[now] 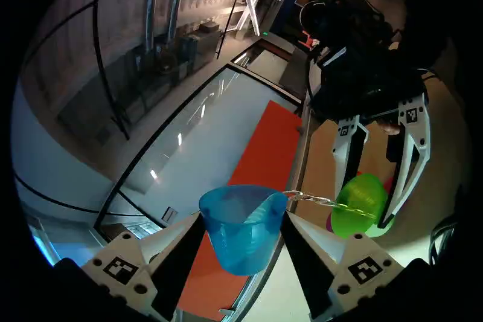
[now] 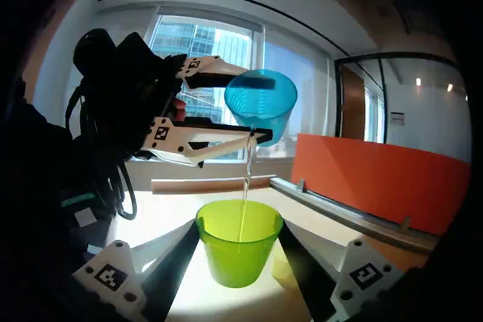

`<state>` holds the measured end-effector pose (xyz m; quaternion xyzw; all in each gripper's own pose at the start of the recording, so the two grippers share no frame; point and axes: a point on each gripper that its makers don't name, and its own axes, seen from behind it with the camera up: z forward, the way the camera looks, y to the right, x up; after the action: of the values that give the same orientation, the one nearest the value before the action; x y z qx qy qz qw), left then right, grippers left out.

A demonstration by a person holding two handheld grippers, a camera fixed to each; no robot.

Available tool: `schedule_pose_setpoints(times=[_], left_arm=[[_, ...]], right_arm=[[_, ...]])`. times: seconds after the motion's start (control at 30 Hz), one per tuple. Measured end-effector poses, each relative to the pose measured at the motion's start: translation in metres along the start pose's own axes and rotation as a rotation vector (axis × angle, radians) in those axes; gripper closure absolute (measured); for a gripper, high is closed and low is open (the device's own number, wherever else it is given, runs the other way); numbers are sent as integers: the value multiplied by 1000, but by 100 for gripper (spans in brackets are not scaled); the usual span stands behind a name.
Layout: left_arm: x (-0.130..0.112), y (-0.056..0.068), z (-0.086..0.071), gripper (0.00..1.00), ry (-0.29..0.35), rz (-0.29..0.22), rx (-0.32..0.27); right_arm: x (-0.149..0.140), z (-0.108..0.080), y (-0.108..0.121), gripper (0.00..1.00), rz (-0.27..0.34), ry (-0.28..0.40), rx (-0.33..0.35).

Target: Pour water

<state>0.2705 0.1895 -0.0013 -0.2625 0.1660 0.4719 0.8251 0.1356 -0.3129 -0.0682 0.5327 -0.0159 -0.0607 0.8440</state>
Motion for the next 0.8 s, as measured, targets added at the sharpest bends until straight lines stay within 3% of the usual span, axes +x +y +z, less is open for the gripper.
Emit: schedule_pose_setpoints(times=[0.8], left_arm=[[8,-3,1,16,8,63,12]], right_arm=[[3,-3,1,8,-7,10,-10]])
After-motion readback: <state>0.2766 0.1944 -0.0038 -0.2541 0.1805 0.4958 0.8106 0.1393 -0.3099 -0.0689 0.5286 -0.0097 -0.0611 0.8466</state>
